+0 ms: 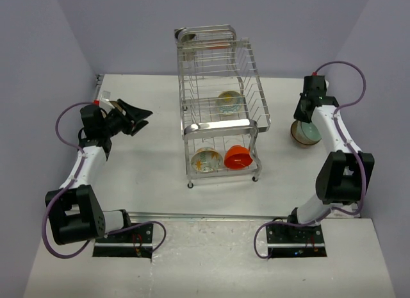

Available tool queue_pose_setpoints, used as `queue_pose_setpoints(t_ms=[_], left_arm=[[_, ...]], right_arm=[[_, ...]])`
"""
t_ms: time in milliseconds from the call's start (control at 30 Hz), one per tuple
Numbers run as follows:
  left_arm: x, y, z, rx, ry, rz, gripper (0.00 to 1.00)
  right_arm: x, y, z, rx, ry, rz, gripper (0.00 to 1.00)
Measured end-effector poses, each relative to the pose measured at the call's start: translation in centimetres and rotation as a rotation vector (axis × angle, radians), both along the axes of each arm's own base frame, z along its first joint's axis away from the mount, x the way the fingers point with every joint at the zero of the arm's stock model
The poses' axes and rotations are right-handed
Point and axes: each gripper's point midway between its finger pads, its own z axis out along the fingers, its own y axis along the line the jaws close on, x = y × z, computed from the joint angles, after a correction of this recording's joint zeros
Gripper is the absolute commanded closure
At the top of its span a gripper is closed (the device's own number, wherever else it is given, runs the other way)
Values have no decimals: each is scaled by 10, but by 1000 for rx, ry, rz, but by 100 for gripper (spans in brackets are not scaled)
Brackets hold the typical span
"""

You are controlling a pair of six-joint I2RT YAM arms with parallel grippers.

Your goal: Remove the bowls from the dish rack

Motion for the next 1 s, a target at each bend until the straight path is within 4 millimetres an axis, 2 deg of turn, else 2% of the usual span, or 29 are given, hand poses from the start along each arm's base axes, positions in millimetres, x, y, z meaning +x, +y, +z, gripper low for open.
queue_pose_setpoints(t_ms=[233,567,767,800,833,900,933,1000], left_arm=[[0,-6,-9,43,6,-10,36],[0,-4,-14,68,12,-4,36],[-2,-2,-20,89,30,-5,36],[-2,-2,-20,91,30,-6,36],[-2,-2,-21,91,32,-6,35],[-3,-2,-21,92,34,-6,35],[-3,-2,-21,92,35,-6,35],[-3,-2,-21,94,33,-7,35]], right_arm=[[11,-2,-8,-56,43,7,100],[12,-1,-46,-81,151,20,100],[14,2,-48,-84,158,32,100],[14,3,-48,-83,156,33,98],[14,3,-47,-83,156,34,90],[14,3,-47,-84,156,35,86],[15,3,-47,-85,156,36,79],[16,3,-45,-87,151,38,72]])
